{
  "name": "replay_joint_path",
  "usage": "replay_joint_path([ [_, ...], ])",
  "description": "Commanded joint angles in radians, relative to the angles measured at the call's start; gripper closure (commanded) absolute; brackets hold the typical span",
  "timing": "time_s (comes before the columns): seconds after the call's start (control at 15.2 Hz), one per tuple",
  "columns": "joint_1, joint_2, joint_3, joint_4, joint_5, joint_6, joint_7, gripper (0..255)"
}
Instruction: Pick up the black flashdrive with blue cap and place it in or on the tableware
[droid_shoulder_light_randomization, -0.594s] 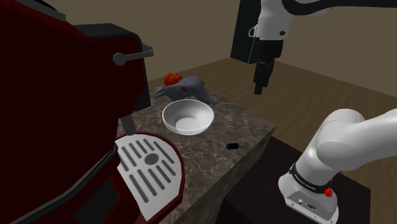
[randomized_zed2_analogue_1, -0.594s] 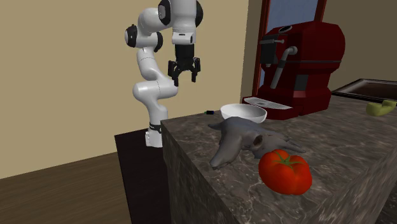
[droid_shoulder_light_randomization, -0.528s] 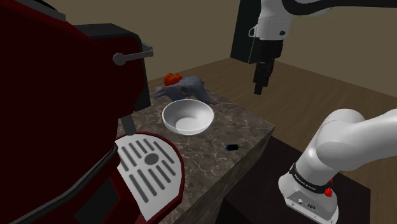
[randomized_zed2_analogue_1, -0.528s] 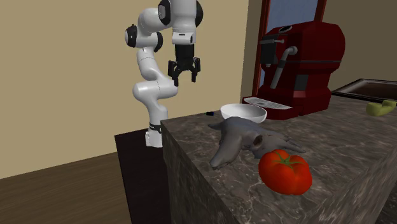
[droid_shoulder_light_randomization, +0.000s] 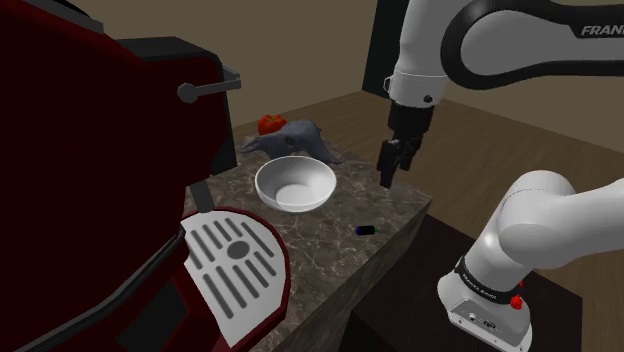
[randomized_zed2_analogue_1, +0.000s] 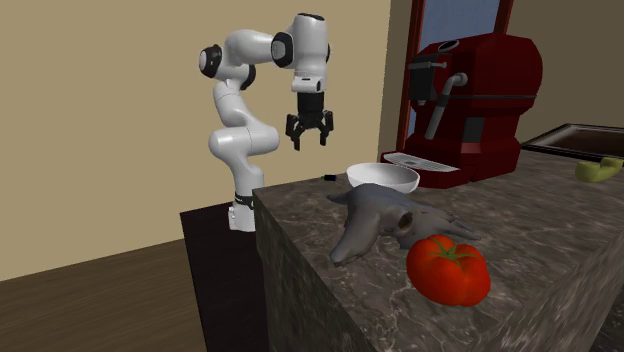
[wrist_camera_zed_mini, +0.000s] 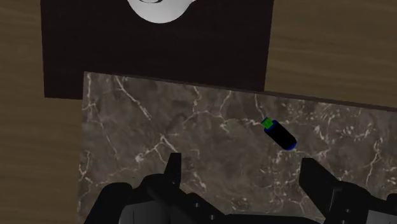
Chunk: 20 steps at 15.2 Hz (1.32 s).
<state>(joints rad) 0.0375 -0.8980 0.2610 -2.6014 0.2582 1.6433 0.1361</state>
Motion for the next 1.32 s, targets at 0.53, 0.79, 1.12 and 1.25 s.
replay_joint_path([
  [0.53, 0.030, 0.036, 0.280, -0.130, 0.167, 0.269, 0.285, 0],
  [0.79, 0.035, 0.056, 0.304, -0.171, 0.189, 0.330, 0.282, 0],
  [1.12, 0.037, 0.066, 0.314, -0.187, 0.197, 0.355, 0.281, 0],
  [1.25, 0.037, 0.066, 0.314, -0.187, 0.197, 0.355, 0.281, 0],
])
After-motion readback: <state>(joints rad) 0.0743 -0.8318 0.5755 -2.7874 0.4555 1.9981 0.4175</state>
